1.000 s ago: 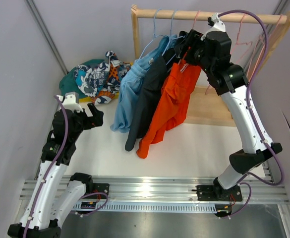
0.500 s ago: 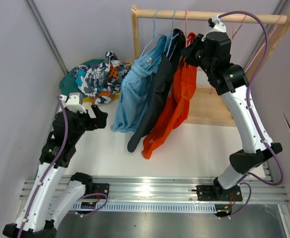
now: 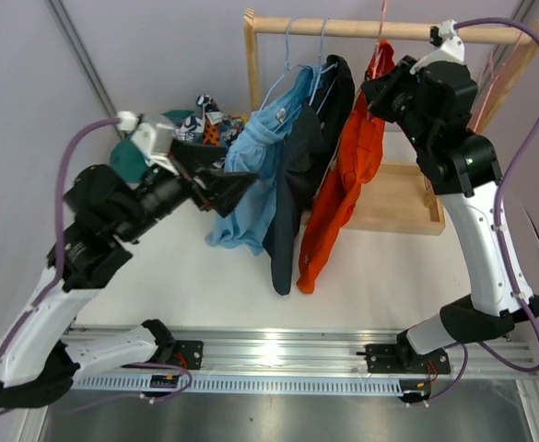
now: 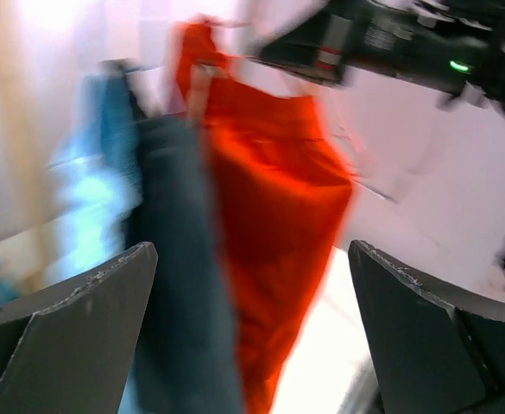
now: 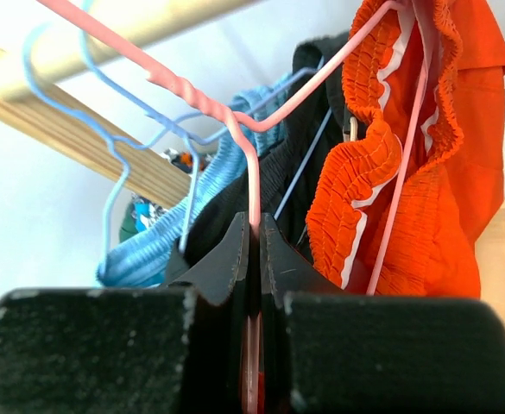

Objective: Remove the shorts from the hanger

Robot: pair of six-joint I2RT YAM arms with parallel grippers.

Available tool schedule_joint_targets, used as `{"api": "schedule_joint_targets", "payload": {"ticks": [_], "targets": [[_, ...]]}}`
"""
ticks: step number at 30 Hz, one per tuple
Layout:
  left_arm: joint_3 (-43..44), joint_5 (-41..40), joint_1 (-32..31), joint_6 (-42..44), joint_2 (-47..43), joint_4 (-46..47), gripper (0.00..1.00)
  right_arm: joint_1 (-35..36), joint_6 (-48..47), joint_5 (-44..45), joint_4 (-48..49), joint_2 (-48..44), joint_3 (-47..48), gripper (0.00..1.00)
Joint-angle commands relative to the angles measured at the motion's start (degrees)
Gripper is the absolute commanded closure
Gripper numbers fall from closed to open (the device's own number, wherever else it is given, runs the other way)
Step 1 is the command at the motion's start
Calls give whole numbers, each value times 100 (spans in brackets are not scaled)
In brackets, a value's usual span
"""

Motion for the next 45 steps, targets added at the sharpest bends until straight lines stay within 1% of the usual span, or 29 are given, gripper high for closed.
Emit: {"api": "schedule_joint_targets", "payload": {"ticks": [1,3,4,7,10,12,13,20,23,27,29,30,31,32,33,35,37,40,41,43,44,45], "targets": [[202,861,-761,386,792,650,1,-12,108,297,613,-388,131,100],[159,1037,-1054,457,1022,906,1,-12,196,315,552,-441,149,100],[106,1098,-1255,449,1136,1221,1,-12,239,315,517,-450,149,100],[-253,1327,-1432,291,1506,1845,1,-3,336,245,455,-581,97,100],[-368,1389,-1538,220,1840,2224,1,-3,389,192,473,-713,-79,100],[-368,1380,-1573,203,2060,2287,1,-3,407,148,508,-889,-211,100],[-369,1345,-1599,211,2130,2505,1,-3,442,113,534,-950,-368,100],[-290,1362,-1626,62,2675,2902,1,5,705,43,683,-1530,-1037,100],[-307,1415,-1635,-35,2877,3043,1,-3,758,42,745,-1610,-1187,100],[-386,1521,-1705,-140,3097,3174,17,-12,749,51,754,-1584,-1126,100],[-535,1530,-1731,-175,3115,3236,28,-12,749,51,745,-1540,-1073,100],[-597,1556,-1758,-219,3115,3306,47,-21,758,51,754,-1522,-1029,100],[-623,1582,-1767,-246,3106,3324,58,-30,758,60,745,-1487,-1011,100],[-676,1565,-1784,-263,3097,3333,80,-30,758,60,754,-1470,-994,100],[-737,1556,-1819,-307,3080,3342,89,-30,767,60,763,-1469,-985,100],[-947,1530,-1854,-342,2949,3359,100,-39,758,69,789,-1452,-976,100],[-1167,1363,-1960,-334,2773,3517,100,-91,758,69,798,-1408,-967,100],[-1835,942,-2205,-334,2281,3623,100,-179,749,43,789,-1399,-923,100],[-2315,836,-2406,-316,2002,3632,100,-223,741,16,772,-1382,-915,100],[-2852,424,-2679,-299,1693,3641,100,-355,732,-54,701,-1373,-827,100],[-3021,248,-2985,-307,1413,3580,100,-398,732,-72,692,-1355,-800,100],[-3475,-75,-3128,-342,1288,3571,100,-451,741,-141,658,-1338,-791,100]]}}
